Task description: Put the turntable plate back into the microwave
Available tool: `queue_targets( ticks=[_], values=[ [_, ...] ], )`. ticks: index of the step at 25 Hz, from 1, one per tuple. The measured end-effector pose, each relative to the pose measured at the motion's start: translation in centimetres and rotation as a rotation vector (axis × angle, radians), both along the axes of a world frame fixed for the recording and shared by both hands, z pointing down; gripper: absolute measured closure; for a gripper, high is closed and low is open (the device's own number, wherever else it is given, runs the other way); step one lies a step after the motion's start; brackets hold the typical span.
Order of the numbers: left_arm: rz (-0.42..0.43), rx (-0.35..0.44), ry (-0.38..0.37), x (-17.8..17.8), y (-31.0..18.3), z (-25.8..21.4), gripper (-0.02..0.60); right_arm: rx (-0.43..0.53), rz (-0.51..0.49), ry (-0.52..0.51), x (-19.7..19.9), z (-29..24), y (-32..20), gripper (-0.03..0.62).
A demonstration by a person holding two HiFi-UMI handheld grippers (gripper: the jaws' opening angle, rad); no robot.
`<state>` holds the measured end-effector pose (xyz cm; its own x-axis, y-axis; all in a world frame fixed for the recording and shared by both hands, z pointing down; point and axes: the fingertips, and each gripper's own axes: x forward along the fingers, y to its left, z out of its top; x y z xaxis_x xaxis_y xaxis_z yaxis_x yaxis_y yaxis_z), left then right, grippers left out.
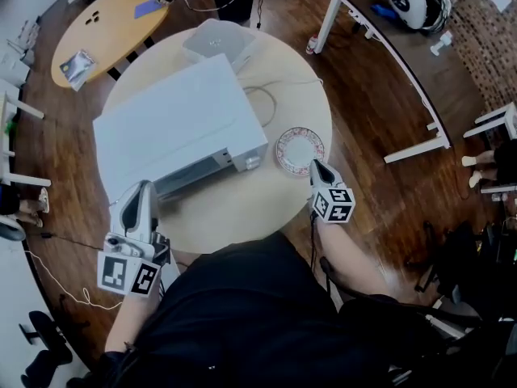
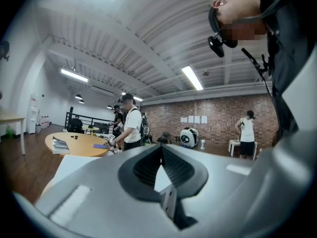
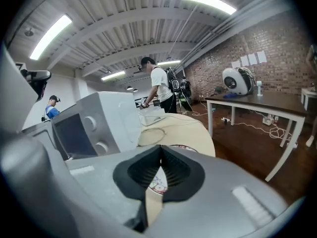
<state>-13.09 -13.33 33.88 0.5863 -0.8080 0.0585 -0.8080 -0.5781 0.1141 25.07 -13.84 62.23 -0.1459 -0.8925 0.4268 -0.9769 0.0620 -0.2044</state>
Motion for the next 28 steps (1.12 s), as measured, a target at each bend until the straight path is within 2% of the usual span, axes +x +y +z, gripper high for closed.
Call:
queue_targets(
  ticks=[5, 6, 8, 14, 28],
  values=[
    [-0.003, -0.026, -0.039, 1.1, -0.8, 0.5, 0.577, -0.052, 0.042, 0.009, 2.6, 2.4, -0.5, 0.589],
    [-0.003, -0.03, -0.047, 1.3, -1.0, 0.5, 0.577, -0.066, 0.049, 0.004, 3.0, 2.9, -0.5, 0.546],
    [-0.003, -0.034, -0.062, 1.6, -1.2, 0.3, 0.577, -0.09, 0.06, -0.005, 3.7, 4.0, -0.5, 0.512],
    [-0.017, -0.045, -0.102, 1.8, -1.5, 0.1, 0.577, -0.12, 0.084, -0.014, 5.3, 6.1, -0.8, 0.476],
    [-0.039, -0.081, -0.137, 2.8, -1.6, 0.8, 0.577, -0.181, 0.07, -0.019, 6.0, 9.3, -2.5, 0.378]
  ],
)
